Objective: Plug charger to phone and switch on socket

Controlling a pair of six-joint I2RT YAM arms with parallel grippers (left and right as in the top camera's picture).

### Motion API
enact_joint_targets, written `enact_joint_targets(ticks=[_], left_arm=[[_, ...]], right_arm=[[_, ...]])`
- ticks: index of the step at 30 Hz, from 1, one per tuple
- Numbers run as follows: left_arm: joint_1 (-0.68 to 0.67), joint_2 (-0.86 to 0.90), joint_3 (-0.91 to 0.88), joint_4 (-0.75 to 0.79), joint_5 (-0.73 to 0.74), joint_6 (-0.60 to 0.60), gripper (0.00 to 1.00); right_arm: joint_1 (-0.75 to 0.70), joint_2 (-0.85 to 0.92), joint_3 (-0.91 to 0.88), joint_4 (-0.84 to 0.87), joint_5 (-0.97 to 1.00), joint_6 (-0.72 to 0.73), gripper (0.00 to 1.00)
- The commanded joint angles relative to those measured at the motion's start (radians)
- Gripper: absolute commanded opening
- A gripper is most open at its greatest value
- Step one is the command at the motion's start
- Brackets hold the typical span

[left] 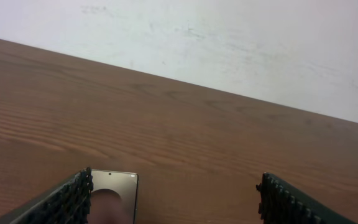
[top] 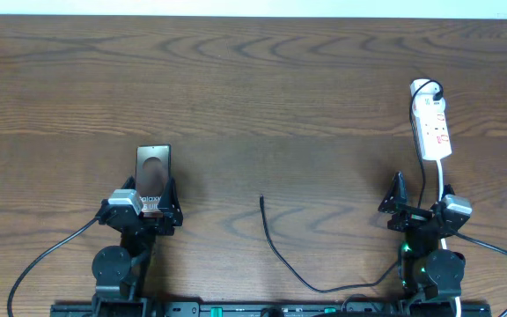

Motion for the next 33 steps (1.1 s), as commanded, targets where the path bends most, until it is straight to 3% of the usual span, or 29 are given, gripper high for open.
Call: enact_joint_targets(ticks=[1,33], left_arm=[[-0.003,0.002,-0.009,-0.042,0.029,0.014,0.83],[-0.003,0.002,-0.009,-0.039,0.010,0.012,0.83]], right_arm=[[-0.008,-0.003,-0.001,-0.005,-0.002,-0.010,0.99],[-0.008,-0.003,-0.001,-0.005,-0.002,-0.010,0.99]])
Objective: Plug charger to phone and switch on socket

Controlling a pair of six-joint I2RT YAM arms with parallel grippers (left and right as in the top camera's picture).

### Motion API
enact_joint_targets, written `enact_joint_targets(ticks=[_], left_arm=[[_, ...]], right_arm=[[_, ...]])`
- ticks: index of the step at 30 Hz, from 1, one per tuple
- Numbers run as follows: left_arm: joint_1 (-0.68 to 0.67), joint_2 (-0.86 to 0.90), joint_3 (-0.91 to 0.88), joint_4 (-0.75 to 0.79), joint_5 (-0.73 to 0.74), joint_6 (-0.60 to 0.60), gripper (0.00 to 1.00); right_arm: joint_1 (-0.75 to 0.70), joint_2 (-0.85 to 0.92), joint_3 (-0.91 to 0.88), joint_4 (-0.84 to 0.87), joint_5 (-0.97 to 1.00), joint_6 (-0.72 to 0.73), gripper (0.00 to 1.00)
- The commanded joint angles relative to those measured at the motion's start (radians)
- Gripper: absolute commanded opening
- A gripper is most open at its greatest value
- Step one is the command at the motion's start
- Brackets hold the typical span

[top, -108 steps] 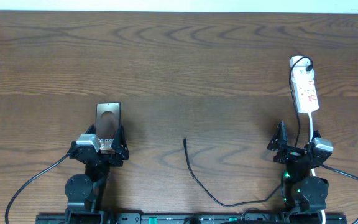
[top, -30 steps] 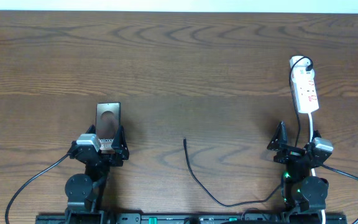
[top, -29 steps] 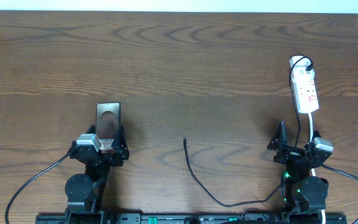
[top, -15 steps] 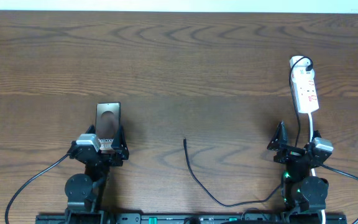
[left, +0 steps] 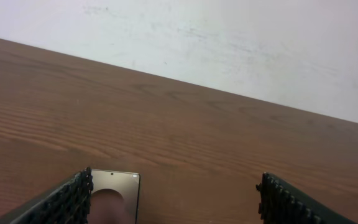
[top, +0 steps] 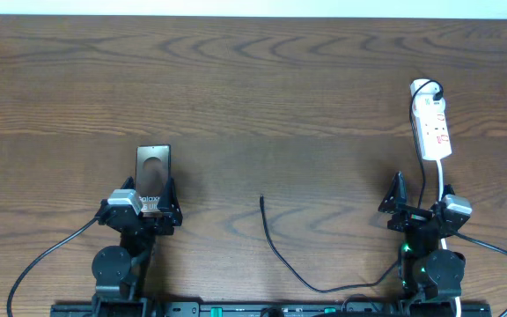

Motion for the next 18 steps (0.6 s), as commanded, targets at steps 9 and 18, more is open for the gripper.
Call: enact_joint_targets(ticks=[9,18], left_arm=[[-0.003,0.004,0.069,-0.039,0.048,0.034,0.83],[-0.003,0.225,0.422,-0.124,0.036,0.188,0.83]], right_arm=[[-0.008,-0.003,-0.001,-0.005,-0.002,-0.010,0.99],[-0.008,-0.003,-0.001,-0.005,-0.002,-0.010,0.99]])
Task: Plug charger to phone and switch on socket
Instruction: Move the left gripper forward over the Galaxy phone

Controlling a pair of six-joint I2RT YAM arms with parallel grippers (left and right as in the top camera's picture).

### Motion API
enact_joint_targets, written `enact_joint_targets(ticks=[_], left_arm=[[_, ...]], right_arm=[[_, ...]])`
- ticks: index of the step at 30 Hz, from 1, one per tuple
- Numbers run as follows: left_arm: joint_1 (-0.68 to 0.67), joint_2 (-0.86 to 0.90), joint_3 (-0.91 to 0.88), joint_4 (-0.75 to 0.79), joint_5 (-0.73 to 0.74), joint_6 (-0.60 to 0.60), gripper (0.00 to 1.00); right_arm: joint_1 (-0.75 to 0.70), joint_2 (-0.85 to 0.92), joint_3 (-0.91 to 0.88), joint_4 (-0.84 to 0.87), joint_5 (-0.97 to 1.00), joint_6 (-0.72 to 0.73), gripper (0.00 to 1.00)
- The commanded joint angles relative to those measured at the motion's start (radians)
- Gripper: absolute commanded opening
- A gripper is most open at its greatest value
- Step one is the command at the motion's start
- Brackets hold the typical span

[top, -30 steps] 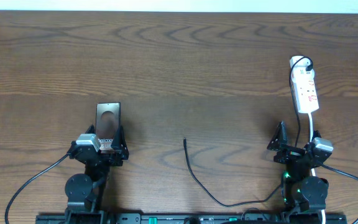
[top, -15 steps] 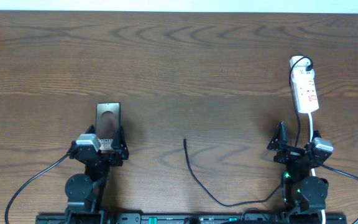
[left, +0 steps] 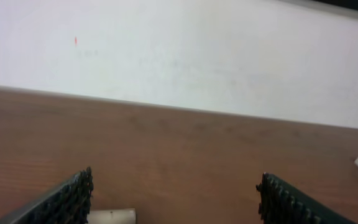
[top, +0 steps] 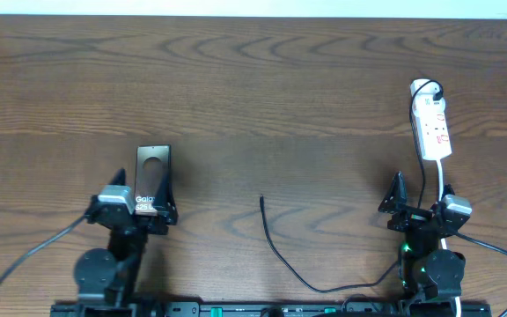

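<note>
A dark phone (top: 153, 165) lies flat on the wooden table at the left; only its far edge (left: 112, 216) shows in the left wrist view. My left gripper (top: 146, 197) (left: 174, 199) hangs open over the phone's near end with nothing between its fingers. The black charger cable (top: 275, 248) lies loose mid-table, its free tip pointing away from me. A white socket strip (top: 431, 123) lies at the far right. My right gripper (top: 416, 195) stands open just short of the strip, holding nothing.
The cable runs back toward the right arm's base (top: 434, 273). A white lead from the strip passes beside the right gripper. The table's far edge meets a white wall (left: 179, 56). The strip's corner shows at the right edge of the left wrist view.
My left arm has shifted a little to the left and its wrist has tilted up: more wall shows and the phone sits lower in its view. Its gripper stays open. The right arm, cable and phone are unmoved.
At both earlier moments the left gripper stood open over the phone's near end and the right arm stood still near the strip, the cable loose between them. Now the left arm has shifted left and tilted up; nothing has been taken hold of.
</note>
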Motion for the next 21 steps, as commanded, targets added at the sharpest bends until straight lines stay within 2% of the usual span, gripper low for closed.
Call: enact_joint_targets(ticks=[1,3,7,10,13,17,21], left_arm=[[-0.003,0.143,0.200,-0.059,0.006,0.112,0.83],[-0.003,0.268,0.341,-0.149,-0.004,0.146,0.83],[-0.003,0.544,0.667,-0.449,-0.104,0.159,0.83],[-0.003,0.786,0.940,-0.693,-0.111,0.208,0.83],[-0.003,1.000,1.156,-0.869,-0.111,0.219,0.83],[-0.003,1.231,1.324,-1.010,-0.111,0.270,0.83],[-0.003,1.392,1.337,-1.034,-0.111,0.274,0.83]], right_arm=[[-0.008,-0.003,-0.001,-0.005,-0.001,-0.010,0.99],[-0.008,-0.003,-0.001,-0.005,-0.002,-0.010,0.99],[-0.008,-0.003,-0.001,-0.005,-0.002,-0.010,0.99],[-0.008,-0.003,-0.001,-0.005,-0.002,-0.010,0.99],[-0.008,-0.003,-0.001,-0.005,-0.002,-0.010,0.99],[-0.008,-0.003,-0.001,-0.005,-0.002,-0.010,0.99],[-0.008,-0.003,-0.001,-0.005,-0.002,-0.010,0.99]])
